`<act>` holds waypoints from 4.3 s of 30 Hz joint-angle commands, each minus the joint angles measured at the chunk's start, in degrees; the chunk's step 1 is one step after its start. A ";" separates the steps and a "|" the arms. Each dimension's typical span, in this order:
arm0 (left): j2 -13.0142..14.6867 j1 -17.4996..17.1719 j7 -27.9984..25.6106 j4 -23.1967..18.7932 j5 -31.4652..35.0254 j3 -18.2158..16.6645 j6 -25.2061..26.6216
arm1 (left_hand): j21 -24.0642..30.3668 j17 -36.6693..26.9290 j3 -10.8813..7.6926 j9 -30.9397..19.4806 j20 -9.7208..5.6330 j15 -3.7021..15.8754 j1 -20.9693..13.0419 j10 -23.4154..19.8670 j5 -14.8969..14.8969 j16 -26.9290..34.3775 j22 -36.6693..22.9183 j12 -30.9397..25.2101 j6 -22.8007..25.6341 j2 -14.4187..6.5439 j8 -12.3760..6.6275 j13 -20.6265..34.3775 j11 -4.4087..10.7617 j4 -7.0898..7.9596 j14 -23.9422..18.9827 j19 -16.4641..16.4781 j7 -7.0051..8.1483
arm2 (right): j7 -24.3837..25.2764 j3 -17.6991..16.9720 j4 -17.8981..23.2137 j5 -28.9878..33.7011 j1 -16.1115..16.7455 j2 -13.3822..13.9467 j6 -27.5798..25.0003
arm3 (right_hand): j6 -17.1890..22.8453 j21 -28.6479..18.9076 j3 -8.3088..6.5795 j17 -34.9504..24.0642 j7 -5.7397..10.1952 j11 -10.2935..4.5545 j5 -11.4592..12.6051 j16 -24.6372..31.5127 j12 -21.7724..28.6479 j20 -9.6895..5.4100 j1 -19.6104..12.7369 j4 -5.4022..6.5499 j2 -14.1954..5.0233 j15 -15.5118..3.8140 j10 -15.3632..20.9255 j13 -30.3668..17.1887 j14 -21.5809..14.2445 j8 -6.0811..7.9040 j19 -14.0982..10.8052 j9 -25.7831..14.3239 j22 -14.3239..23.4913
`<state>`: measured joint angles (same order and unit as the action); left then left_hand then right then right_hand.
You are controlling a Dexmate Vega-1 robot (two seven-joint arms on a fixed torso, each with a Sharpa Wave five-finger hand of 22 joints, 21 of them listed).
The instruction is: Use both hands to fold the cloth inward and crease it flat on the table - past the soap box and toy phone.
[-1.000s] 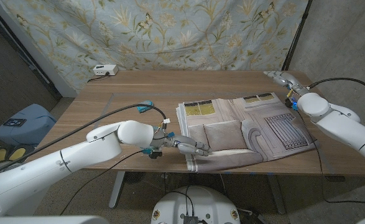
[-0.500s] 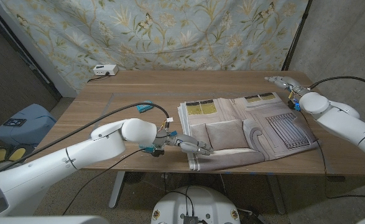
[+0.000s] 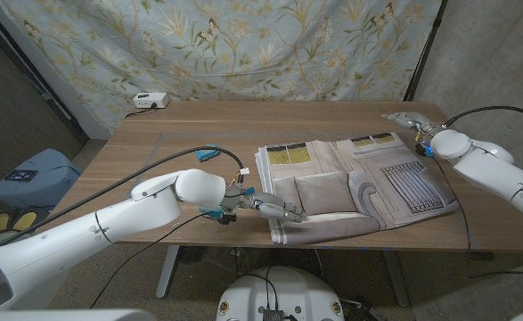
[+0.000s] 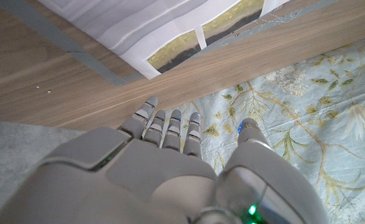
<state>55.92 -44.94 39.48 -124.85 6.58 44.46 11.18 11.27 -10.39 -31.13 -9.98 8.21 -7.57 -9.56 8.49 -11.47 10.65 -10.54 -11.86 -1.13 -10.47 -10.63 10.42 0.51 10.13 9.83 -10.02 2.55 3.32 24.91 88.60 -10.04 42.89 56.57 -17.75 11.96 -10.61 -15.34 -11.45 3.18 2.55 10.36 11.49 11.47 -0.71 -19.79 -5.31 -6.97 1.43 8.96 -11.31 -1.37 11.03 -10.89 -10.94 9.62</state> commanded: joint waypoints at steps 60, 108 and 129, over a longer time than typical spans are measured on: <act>-1.19 0.92 1.06 -0.22 -0.60 1.84 1.52 | 0.48 0.12 -2.74 -0.16 0.06 -0.17 1.23 -0.13 -0.82 0.09 -0.05 0.20 -0.84 -0.32 0.34 -0.03 0.23 -0.60 2.38 0.07 0.39 | -11.16 14.66 -23.86 10.47 -18.99 -9.11 -0.33 | 0.64 -0.33 -0.62 0.39 -1.87 -0.84 0.14 0.51 0.94 0.07 -4.06 -3.52 1.99 -0.84 2.77 -0.29 -1.86 0.39 -0.54 -0.08 0.04; -0.32 0.63 0.86 2.38 -3.52 0.57 -1.90 | 0.77 0.17 -4.71 -0.17 0.11 -0.30 1.63 -0.02 -1.08 0.09 0.01 0.38 -1.24 -0.20 0.29 0.00 0.13 -0.83 1.88 0.92 0.35 | -9.85 20.09 -20.40 19.45 -20.85 -10.95 -7.13 | 23.33 -0.47 0.00 -7.06 -0.78 -4.52 3.56 8.42 23.35 0.85 -18.30 -4.30 6.58 -8.32 23.32 -15.04 -23.37 9.43 -5.41 -4.12 -0.02; -0.76 1.16 1.12 4.00 -5.01 0.23 -3.48 | 0.80 0.22 -5.40 -0.17 0.03 -0.29 1.70 0.06 -1.10 0.06 0.03 0.43 -1.11 -0.07 0.22 0.01 0.11 -1.00 1.67 1.13 0.18 | -14.27 21.34 -11.52 24.51 -22.18 -8.24 -13.02 | 28.83 -0.57 1.64 -14.72 0.87 -7.31 3.74 14.21 31.90 1.47 -21.25 -3.24 5.47 -10.91 27.13 -23.50 -29.27 15.91 -7.66 -7.94 0.13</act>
<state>55.36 -44.10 40.43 -121.71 2.25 44.87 8.58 11.78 -10.15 -35.98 -9.98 7.88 -7.57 -8.67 8.50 -12.36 10.65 -10.29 -11.41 -2.26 -10.46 -10.38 10.43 0.51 9.08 9.83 -9.71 3.08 -8.40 45.54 72.89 11.38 21.76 47.07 -27.93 40.45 -10.65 -13.82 -25.92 3.98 -4.55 13.99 25.53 42.95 0.71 -40.58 -8.52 -1.38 -2.56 35.70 -34.33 -30.35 26.51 -18.08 -18.50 9.48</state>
